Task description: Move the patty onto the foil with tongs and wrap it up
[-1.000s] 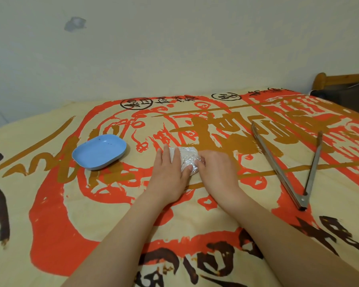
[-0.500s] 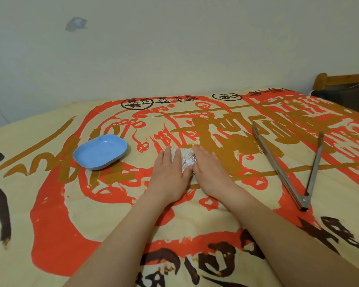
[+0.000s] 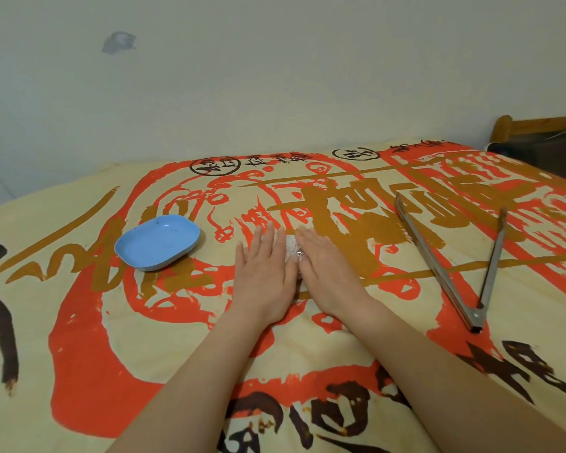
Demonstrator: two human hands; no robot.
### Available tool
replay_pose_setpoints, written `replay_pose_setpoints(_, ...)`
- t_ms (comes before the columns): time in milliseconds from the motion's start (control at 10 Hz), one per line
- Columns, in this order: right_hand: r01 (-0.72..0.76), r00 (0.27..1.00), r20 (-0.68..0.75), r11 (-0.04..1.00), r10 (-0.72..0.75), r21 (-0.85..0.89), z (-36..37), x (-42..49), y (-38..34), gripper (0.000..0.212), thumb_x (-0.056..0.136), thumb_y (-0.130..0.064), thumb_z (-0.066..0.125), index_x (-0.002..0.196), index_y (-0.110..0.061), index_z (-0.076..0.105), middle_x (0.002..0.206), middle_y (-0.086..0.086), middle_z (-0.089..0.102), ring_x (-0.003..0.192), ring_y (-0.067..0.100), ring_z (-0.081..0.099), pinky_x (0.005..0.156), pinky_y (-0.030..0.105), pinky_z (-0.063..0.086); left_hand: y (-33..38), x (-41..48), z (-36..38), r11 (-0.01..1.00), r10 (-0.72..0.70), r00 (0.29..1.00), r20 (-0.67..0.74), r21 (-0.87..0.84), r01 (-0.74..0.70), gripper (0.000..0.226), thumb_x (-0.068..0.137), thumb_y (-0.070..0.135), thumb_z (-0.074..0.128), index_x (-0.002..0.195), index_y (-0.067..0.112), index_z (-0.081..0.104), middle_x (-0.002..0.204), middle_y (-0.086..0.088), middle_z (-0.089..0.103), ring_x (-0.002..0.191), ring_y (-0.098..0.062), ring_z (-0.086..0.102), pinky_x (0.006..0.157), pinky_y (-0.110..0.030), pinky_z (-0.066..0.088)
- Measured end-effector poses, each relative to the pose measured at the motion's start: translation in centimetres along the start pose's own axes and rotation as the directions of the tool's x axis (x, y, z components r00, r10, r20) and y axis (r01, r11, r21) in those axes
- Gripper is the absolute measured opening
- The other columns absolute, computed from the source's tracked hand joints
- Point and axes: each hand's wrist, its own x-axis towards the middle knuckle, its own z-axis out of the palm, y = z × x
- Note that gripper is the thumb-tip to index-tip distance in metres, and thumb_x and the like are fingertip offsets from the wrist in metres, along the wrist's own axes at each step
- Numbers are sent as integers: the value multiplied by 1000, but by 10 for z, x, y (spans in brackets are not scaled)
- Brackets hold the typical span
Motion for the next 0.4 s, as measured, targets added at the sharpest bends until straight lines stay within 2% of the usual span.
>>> replay_pose_setpoints(100, -191, 972, -70, 926, 225, 324, -3, 2, 8, 47, 102, -27, 34, 149, -22, 31, 157, -5, 28, 145, 9, 19, 114, 27, 14, -5, 2, -3, 964, -121, 988, -95, -248, 94, 59, 99, 47, 14, 152, 23, 6, 162, 2, 1, 148, -14, -4, 119, -40, -3)
replay_pose_setpoints(200, -311, 919, -67, 819, 388, 483, -8, 3, 13, 47, 100, -34, 37, 147, -26, 35, 153, -6, 37, 140, 13, 30, 111, 32, 23, -12, 5, -7, 825, -283, 956, -83, -530, 198, 57, 100, 48, 23, 151, 25, 14, 161, 2, 11, 147, -13, 6, 117, -35, 6)
replay_pose_setpoints(300, -319, 917, -61, 815, 395, 483, -8, 3, 12, 47, 99, -39, 38, 145, -27, 38, 150, -6, 41, 137, 14, 34, 108, 35, 28, -14, 5, -8, 769, -332, 940, -77, -599, 223, 57, 99, 49, 27, 150, 26, 19, 160, 2, 17, 146, -14, 12, 116, -36, 10)
replay_pose_setpoints(400, -323, 901, -75, 776, 427, 541, -9, 3, 12, 44, 99, -40, 39, 141, -27, 44, 145, -5, 46, 133, 14, 39, 102, 31, 30, -15, 5, -11, 684, -370, 928, -50, -691, 235, 53, 99, 46, 31, 148, 26, 27, 157, 2, 25, 144, -15, 20, 112, -33, 15)
